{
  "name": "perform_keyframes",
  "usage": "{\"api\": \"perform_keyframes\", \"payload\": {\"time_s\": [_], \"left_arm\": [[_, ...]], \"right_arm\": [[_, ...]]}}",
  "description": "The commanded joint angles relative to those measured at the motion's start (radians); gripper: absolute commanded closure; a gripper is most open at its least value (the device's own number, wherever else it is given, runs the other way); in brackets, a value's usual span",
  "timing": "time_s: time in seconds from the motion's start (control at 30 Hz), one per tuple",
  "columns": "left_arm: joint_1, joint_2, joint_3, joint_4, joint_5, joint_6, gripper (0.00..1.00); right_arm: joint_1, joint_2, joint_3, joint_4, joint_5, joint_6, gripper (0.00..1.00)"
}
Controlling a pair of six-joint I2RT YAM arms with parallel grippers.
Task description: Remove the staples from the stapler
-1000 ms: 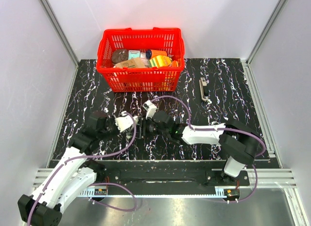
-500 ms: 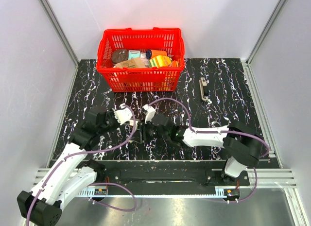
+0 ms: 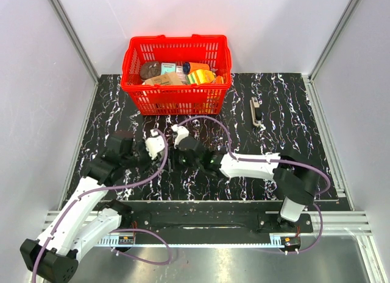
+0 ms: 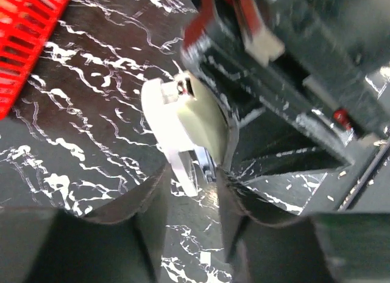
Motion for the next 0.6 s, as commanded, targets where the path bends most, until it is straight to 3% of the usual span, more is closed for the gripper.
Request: {"api": "perform_keyframes", "payload": {"time_s": [0.0, 0.1, 0.13, 0.17, 0.3, 0.57], "left_arm": [[0.040, -0.013, 0.128, 0.068, -0.094, -0.131, 0.54], [0.164, -0.036, 0.201, 0.098, -0.132, -0.210, 0.26], [0.208, -0.038, 0.235, 0.095, -0.122, -0.230, 0.13], [0.257, -0.033, 0.264, 0.087, -0.121, -0.249, 0.08], [0.441, -0.004, 0.329, 0.067, -0.092, -0.305, 0.01], [0.733, 0.114, 0.355, -0.010, 0.144, -0.383, 0.01]], "right_arm": [[-0.010, 0.059, 0.174, -0.116, 0.057, -0.038, 1.00], [-0.017, 0.163, 0.312, -0.317, 0.069, -0.059, 1.00], [-0.018, 0.200, 0.358, -0.395, 0.068, -0.061, 1.00], [-0.020, 0.231, 0.401, -0.429, 0.066, -0.062, 1.00], [-0.020, 0.350, 0.561, -0.613, 0.040, -0.058, 1.00], [-0.023, 0.567, 0.932, -0.972, -0.018, -0.076, 1.00]]}}
